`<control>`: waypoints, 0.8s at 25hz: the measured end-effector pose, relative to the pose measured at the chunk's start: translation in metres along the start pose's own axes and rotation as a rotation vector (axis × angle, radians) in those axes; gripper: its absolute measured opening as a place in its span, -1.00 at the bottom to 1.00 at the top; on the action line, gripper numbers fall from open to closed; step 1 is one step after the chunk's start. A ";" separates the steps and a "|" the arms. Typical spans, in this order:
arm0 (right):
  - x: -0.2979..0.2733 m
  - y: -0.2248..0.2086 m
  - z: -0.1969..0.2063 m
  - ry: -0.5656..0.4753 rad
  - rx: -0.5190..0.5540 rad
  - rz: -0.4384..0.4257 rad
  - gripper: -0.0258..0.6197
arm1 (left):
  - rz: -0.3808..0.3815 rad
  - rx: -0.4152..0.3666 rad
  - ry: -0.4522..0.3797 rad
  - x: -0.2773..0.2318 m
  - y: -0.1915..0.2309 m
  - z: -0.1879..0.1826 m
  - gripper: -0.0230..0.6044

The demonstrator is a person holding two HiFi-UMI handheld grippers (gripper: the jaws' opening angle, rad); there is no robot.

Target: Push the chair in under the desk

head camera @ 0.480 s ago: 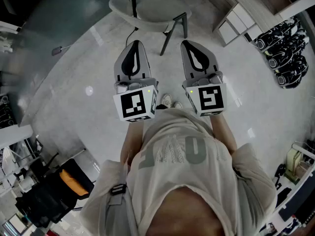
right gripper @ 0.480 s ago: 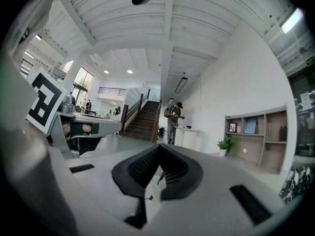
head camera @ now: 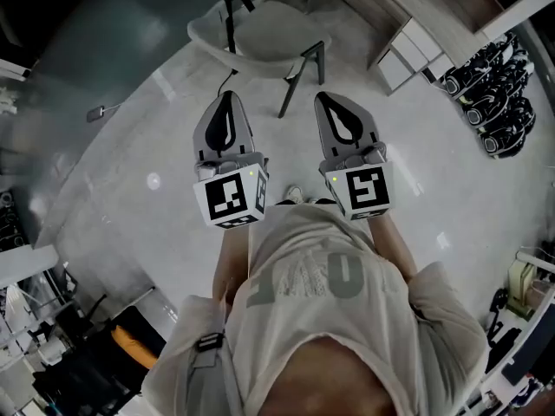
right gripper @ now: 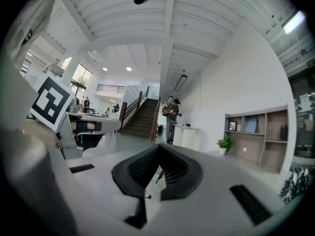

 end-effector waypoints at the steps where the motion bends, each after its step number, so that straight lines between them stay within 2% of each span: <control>1: -0.004 0.002 0.002 0.002 0.000 0.002 -0.87 | -0.003 0.003 0.006 -0.003 0.007 0.003 -0.89; 11: -0.038 -0.010 0.026 0.060 -0.040 0.025 -0.87 | -0.078 0.036 0.071 -0.042 0.059 0.036 -0.89; 17: -0.091 -0.055 0.059 0.033 -0.190 -0.020 -0.87 | -0.113 0.011 0.106 -0.098 0.068 0.070 -0.89; 20: -0.133 -0.083 0.078 0.024 -0.213 -0.065 -0.87 | -0.163 -0.014 0.114 -0.131 0.073 0.079 -0.89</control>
Point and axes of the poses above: the fingertips, and each gripper's own axes: x backward along the fingers, y to its left, z out of its underside, the point moved 7 cm from there along x, backward along the fingers, and after that the axes turned 11 degrees about -y, right-handed, at the moved point
